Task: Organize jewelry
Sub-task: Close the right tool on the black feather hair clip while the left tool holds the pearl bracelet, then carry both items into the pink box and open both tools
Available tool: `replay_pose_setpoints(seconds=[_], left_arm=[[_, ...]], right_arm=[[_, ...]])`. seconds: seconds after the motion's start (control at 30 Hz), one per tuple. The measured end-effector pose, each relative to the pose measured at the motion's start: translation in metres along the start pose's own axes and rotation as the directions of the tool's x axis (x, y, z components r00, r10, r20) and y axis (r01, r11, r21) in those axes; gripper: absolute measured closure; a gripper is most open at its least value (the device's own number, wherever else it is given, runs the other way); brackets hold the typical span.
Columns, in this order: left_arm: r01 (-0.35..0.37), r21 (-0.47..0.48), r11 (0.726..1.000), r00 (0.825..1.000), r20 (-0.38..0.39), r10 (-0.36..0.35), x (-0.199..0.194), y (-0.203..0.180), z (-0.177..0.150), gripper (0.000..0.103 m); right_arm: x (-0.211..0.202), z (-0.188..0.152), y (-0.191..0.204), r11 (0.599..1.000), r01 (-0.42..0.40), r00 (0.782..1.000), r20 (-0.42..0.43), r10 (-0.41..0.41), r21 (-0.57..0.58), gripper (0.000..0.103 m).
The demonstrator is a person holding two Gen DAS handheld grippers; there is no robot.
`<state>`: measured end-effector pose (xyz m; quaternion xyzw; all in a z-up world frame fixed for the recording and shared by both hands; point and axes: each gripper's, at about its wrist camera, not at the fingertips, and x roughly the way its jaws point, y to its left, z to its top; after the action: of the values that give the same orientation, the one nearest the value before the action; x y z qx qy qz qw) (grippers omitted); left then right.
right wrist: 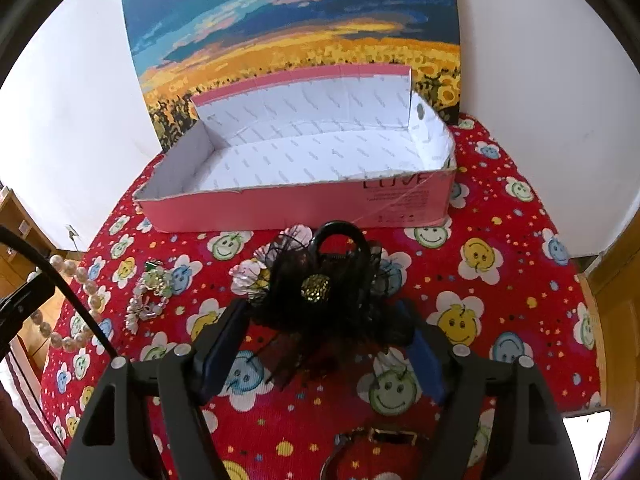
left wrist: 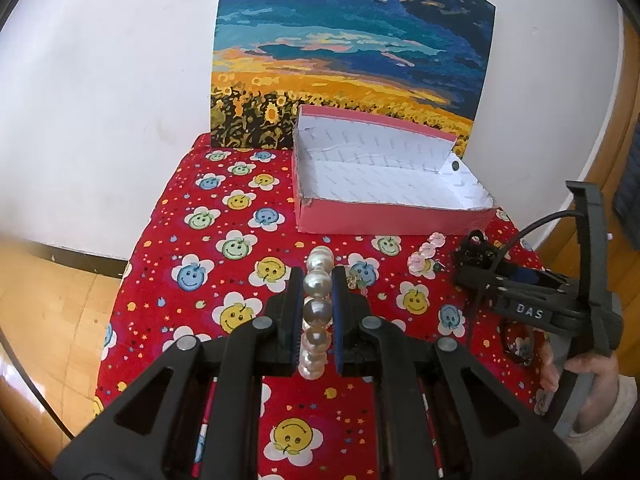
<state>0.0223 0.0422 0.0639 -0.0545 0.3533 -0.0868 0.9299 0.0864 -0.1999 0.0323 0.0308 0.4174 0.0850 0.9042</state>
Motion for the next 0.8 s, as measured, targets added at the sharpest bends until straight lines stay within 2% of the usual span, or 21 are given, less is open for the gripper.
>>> replay_pose_setpoints(seconds=[0.03,0.1,0.27,0.3,0.33,0.4,0.43,0.53,0.8], left_arm=[[0.001,0.002,1.0,1.0,0.001,-0.001,0.0,-0.001,0.001,0.098],[0.005,0.009,1.0,1.0,0.002,-0.005,-0.001,-0.003,0.004,0.098],[0.007,0.018,1.0,1.0,0.012,-0.008,-0.003,-0.007,0.01,0.098],[0.008,0.018,1.0,1.0,0.014,-0.008,-0.004,-0.008,0.011,0.098],[0.009,0.018,1.0,1.0,0.015,-0.009,-0.004,-0.008,0.012,0.098],[0.009,0.016,1.0,1.0,0.015,-0.009,-0.003,-0.008,0.012,0.098],[0.009,0.015,1.0,1.0,0.014,-0.009,-0.003,-0.008,0.012,0.098],[0.01,0.008,1.0,1.0,0.006,-0.01,-0.001,-0.008,0.011,0.098],[0.013,0.009,1.0,1.0,0.0,-0.013,0.0,-0.008,0.009,0.098]], right_arm=[[-0.003,0.0,0.0,1.0,-0.002,1.0,0.006,0.002,-0.002,0.036],[-0.011,0.002,0.001,1.0,-0.004,1.0,0.015,0.004,-0.015,0.068],[-0.02,0.007,0.001,0.999,0.009,0.999,0.032,-0.007,-0.038,0.067],[-0.02,0.007,0.0,0.999,0.008,1.0,0.025,-0.007,-0.037,0.06],[-0.02,0.008,-0.002,1.0,0.004,1.0,0.017,-0.003,-0.028,0.044],[-0.02,0.007,-0.005,1.0,-0.028,0.999,0.018,0.028,-0.01,0.025],[-0.02,0.007,-0.006,0.999,-0.038,0.999,0.018,0.038,-0.005,0.02],[-0.016,0.007,-0.003,1.0,-0.024,1.0,0.01,0.024,-0.007,0.013],[0.021,0.006,0.013,1.0,-0.005,0.998,-0.061,0.004,-0.028,0.013]])
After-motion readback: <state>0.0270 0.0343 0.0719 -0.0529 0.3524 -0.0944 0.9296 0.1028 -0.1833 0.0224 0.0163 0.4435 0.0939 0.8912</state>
